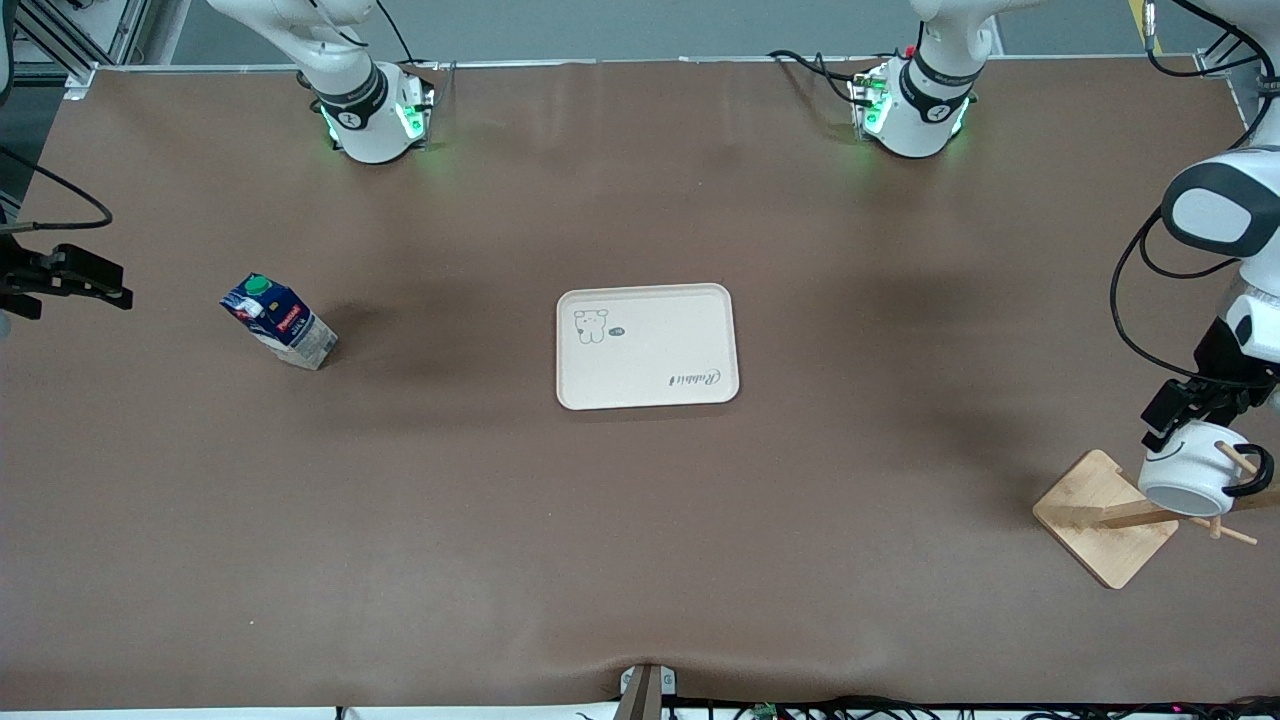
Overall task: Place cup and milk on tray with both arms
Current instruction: 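Reach the left gripper to the white mug and grasp its rim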
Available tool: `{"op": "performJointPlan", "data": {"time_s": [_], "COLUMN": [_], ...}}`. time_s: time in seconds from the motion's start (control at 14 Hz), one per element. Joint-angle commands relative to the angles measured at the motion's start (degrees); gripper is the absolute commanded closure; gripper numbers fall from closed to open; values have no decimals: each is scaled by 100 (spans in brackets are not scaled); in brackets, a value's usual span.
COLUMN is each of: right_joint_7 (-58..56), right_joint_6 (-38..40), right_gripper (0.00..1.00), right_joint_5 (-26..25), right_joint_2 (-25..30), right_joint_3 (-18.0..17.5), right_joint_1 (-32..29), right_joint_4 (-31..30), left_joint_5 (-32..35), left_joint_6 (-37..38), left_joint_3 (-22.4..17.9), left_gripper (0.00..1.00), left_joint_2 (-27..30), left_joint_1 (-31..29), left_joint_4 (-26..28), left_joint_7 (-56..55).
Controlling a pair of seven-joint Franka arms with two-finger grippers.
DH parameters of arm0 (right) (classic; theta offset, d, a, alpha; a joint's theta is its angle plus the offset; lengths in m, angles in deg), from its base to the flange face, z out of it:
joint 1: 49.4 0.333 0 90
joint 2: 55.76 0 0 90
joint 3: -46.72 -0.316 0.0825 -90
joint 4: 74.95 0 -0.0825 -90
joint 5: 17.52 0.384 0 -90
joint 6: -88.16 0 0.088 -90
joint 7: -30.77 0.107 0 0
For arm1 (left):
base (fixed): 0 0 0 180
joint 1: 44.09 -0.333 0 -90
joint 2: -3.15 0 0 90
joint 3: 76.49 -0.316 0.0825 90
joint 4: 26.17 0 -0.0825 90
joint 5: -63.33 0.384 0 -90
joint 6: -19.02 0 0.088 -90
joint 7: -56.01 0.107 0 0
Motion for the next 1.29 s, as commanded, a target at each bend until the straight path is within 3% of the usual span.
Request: {"op": "performJointPlan", "data": {"time_s": [0.0, 0.5, 0.64, 0.93, 1.21], "right_joint_7": [-30, -30, -30, -30, -30], "right_joint_6": [-2, 7, 7, 6, -2], "right_gripper": [0, 0, 0, 0, 0], "right_joint_5": [262, 219, 210, 236, 245], "right_joint_2": [-109, -144, -144, -170, -170], "right_joint_3": [-65, -65, -65, -65, -56], "right_joint_1": [-177, -177, -177, -195, -195], "right_joint_4": [149, 149, 149, 114, 105], "left_joint_5": [-166, -139, -139, -148, -139], "left_joint_6": [-48, -48, -30, 118, 1346], "left_joint_3": [33, 94, 217, 446, 499], "left_gripper": [20, 94, 100, 100, 100], "left_joint_2": [-167, -168, -124, 209, 780], "left_joint_1": [9, 53, 53, 44, 44], "left_joint_4": [-184, -149, -131, 88, 133], "left_joint_7": [156, 595, 666, 605, 482]}}
